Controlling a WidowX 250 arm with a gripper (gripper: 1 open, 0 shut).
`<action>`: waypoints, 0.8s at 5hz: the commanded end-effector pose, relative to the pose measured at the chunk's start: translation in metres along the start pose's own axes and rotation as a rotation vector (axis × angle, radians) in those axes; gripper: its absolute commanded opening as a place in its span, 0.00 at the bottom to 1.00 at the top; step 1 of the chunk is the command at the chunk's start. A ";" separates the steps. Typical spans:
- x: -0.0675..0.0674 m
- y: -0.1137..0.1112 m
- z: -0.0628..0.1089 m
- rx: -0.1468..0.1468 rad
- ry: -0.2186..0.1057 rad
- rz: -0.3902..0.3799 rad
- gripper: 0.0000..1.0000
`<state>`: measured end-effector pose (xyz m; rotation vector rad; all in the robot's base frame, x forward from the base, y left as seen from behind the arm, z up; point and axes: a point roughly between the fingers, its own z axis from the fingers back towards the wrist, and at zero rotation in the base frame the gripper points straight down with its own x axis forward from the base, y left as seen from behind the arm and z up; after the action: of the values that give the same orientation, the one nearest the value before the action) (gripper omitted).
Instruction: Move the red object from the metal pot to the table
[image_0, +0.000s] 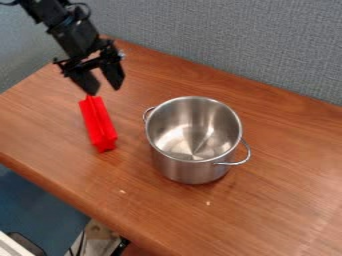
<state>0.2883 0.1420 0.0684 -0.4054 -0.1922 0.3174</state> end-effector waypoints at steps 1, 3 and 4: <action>0.004 -0.003 0.019 0.051 -0.020 -0.037 1.00; -0.007 -0.002 0.003 0.083 0.015 0.026 1.00; -0.016 0.005 -0.015 0.106 0.017 0.082 1.00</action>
<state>0.2752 0.1350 0.0454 -0.3281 -0.1256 0.4164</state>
